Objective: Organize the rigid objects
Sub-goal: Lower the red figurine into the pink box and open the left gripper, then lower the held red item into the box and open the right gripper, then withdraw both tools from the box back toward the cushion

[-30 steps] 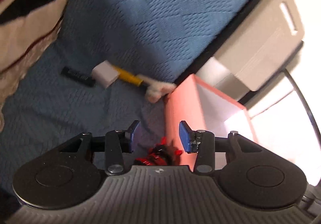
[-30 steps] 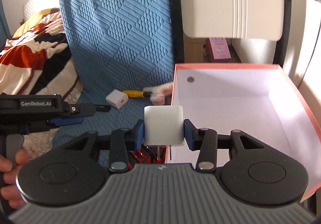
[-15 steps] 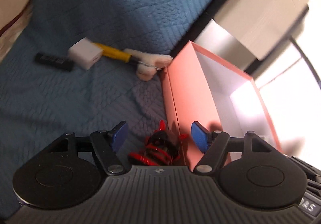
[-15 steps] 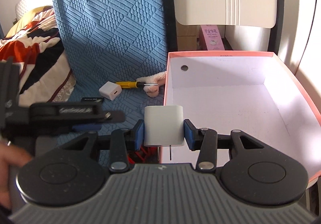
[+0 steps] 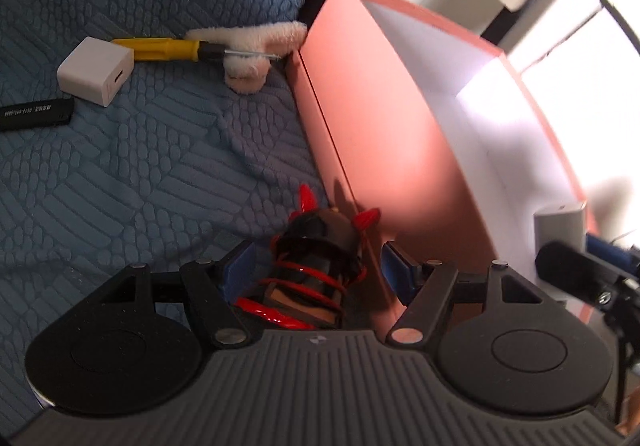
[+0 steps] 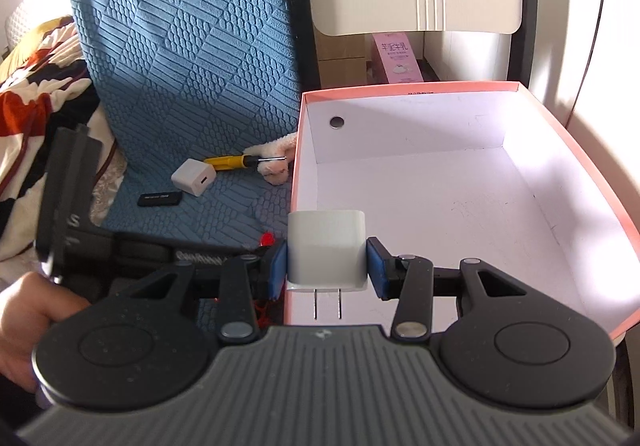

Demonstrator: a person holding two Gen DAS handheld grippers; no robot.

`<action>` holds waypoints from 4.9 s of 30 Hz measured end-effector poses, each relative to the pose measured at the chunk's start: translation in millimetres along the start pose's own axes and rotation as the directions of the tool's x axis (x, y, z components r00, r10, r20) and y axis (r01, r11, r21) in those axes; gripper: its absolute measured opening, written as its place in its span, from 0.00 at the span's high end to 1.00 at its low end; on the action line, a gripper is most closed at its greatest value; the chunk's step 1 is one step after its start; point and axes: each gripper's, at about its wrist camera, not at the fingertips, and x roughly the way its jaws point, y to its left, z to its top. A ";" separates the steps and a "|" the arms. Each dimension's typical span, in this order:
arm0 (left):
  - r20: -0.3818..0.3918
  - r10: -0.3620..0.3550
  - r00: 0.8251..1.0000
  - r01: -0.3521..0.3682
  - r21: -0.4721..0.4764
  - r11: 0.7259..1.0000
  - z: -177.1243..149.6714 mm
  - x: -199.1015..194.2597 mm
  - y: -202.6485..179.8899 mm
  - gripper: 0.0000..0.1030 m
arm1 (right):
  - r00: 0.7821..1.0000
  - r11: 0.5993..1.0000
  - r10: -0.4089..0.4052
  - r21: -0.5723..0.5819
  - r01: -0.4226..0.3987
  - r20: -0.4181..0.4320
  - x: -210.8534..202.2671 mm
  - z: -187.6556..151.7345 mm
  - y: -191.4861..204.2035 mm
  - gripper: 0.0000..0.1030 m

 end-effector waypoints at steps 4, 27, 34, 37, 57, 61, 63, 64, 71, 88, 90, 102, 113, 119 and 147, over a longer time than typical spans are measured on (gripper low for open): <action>-0.019 0.030 0.999 -0.030 0.036 0.999 -2.3 8.0 -2.9 0.28 | 1.000 1.000 0.001 0.009 -0.001 -0.007 1.8 -0.2 -0.5 0.56; 0.274 0.069 0.959 -0.035 -0.127 0.991 -5.4 -81.4 -8.7 0.41 | 0.998 1.000 0.022 -0.006 -0.022 0.052 -14.0 8.4 -5.0 0.56; 0.399 0.039 0.916 0.009 -0.117 0.993 5.9 -127.0 -35.2 0.41 | 0.990 0.997 0.076 -0.031 -0.072 0.116 -33.5 25.6 5.7 0.56; 0.448 0.024 0.894 0.027 -0.106 0.994 12.9 -149.4 -46.9 0.41 | 0.986 0.997 0.078 -0.035 -0.073 0.149 -42.8 36.4 5.3 0.56; 0.407 -0.134 0.903 0.164 -0.040 0.986 34.0 -125.8 -139.9 0.41 | 0.985 0.998 -0.035 0.064 0.025 0.168 -62.6 55.7 -109.6 0.56; 0.335 -0.128 0.933 0.142 -0.019 0.990 26.9 -89.7 -152.1 0.41 | 0.996 0.995 -0.041 0.095 0.034 0.074 -40.3 29.5 -127.2 0.56; 0.298 -0.102 0.949 0.110 -0.010 0.994 20.7 -73.1 -156.0 0.41 | 0.999 0.994 -0.033 0.108 0.029 0.027 -28.0 18.1 -132.0 0.56; 0.280 -0.092 0.956 0.099 -0.013 0.995 17.4 -65.5 -155.7 0.41 | 0.999 0.993 -0.031 0.113 0.030 0.010 -22.7 13.1 -133.7 0.56; 0.196 -0.083 0.977 0.089 -0.021 0.996 0.2 -30.8 -153.6 0.41 | 0.995 0.994 -0.009 0.111 0.020 -0.104 8.8 -16.2 -132.5 0.56; 0.233 -0.094 0.968 0.092 0.023 0.996 0.3 -50.2 -155.9 0.37 | 0.996 0.991 0.000 0.131 0.012 -0.090 -2.3 -3.4 -121.0 0.45; 0.257 -0.096 0.962 0.091 0.028 0.995 -0.3 -61.4 -153.5 0.37 | 0.998 0.991 -0.012 0.129 0.020 -0.063 -11.0 4.0 -116.2 0.45; 0.455 -0.064 0.888 0.053 0.038 0.998 0.2 -153.9 -122.9 0.37 | 0.998 0.999 0.010 0.052 -0.014 0.065 -50.7 45.5 -59.6 0.45; 0.560 -0.003 0.828 0.010 -0.010 1.000 -23.4 -204.8 -85.6 0.37 | 0.997 0.998 0.042 -0.052 -0.039 0.071 -58.3 54.3 -10.8 0.45; 0.562 0.044 0.826 -0.021 -0.047 0.999 -36.4 -206.1 -62.4 0.37 | 0.995 0.992 0.079 -0.102 -0.072 0.068 -55.9 50.2 17.5 0.45; 0.489 0.208 0.847 -0.154 -0.149 0.977 -90.4 -179.9 18.9 0.30 | 0.982 0.953 0.184 -0.254 -0.167 0.046 -17.1 -10.1 67.6 0.45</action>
